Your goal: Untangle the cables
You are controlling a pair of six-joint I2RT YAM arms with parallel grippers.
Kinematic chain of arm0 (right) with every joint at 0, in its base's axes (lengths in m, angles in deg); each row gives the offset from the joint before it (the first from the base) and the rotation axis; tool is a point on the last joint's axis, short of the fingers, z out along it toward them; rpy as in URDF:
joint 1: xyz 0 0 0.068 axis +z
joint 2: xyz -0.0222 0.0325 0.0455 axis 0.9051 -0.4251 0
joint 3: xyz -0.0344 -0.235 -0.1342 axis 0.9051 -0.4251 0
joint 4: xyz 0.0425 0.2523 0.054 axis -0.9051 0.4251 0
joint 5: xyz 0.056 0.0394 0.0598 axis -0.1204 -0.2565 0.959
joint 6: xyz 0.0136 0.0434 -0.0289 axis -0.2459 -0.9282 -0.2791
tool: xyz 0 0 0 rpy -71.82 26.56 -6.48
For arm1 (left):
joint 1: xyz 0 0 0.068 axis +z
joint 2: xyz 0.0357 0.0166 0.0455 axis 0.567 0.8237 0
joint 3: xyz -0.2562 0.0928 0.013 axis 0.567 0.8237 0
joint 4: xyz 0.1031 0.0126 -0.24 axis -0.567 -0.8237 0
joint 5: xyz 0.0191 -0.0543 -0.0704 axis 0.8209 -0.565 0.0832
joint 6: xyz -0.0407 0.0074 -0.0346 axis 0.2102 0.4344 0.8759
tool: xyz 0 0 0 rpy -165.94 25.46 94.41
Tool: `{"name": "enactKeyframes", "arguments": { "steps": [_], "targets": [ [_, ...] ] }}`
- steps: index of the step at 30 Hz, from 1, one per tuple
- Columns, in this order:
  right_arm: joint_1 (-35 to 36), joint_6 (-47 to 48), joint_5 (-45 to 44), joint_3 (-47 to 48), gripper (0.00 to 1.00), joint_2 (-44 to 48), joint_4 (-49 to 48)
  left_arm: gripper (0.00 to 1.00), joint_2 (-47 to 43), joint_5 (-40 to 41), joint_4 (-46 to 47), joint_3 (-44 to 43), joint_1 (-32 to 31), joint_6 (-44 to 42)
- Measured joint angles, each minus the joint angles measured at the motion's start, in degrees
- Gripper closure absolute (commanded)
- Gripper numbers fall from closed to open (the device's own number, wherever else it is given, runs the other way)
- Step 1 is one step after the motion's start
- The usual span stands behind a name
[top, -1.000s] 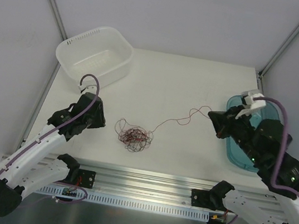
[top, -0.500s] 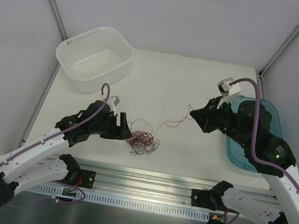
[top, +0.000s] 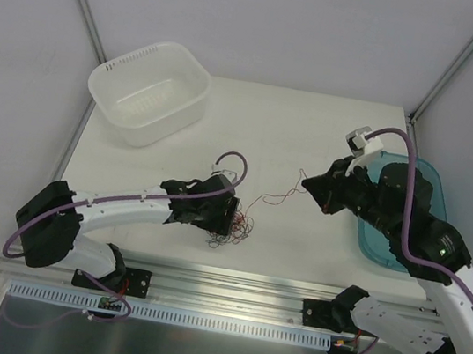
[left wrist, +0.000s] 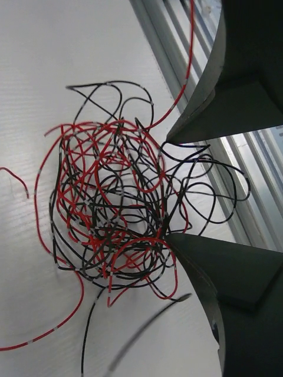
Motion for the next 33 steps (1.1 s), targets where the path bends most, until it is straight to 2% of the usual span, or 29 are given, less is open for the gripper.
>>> {"name": "enactKeyframes", "arguments": {
  "steps": [3,5,7,12,17,22,28,33],
  "targets": [
    [0.0,0.0,0.0,0.0,0.99,0.8,0.3,0.64,3.8,1.0,0.1,-0.3,-0.4,0.1],
    [0.0,0.0,-0.4,0.0,1.0,1.4,0.7,0.88,5.1,2.5,0.0,-0.3,-0.3,-0.1],
    [0.0,0.1,-1.6,0.3,0.99,2.3,2.1,1.0,5.2,4.3,-0.4,-0.4,-0.2,0.0],
    [0.0,1.4,-8.3,3.0,0.99,5.2,7.0,1.0,3.8,7.9,-2.6,-1.6,4.0,-1.7],
    [0.0,3.1,-15.1,8.5,0.99,9.1,11.1,1.0,-1.6,10.5,-5.2,-1.8,17.6,-4.0],
    [0.0,4.2,-20.2,14.1,0.99,13.6,13.6,1.0,-3.2,13.0,-7.6,-2.7,25.9,-5.9],
    [0.0,4.5,-23.0,15.1,0.99,17.7,14.8,1.0,-2.9,13.4,-9.8,-2.8,30.9,-7.1],
    [0.0,3.8,-22.0,8.8,0.99,18.0,15.1,1.0,-2.5,13.1,-10.4,-2.8,32.4,-7.7]
  ]
}}
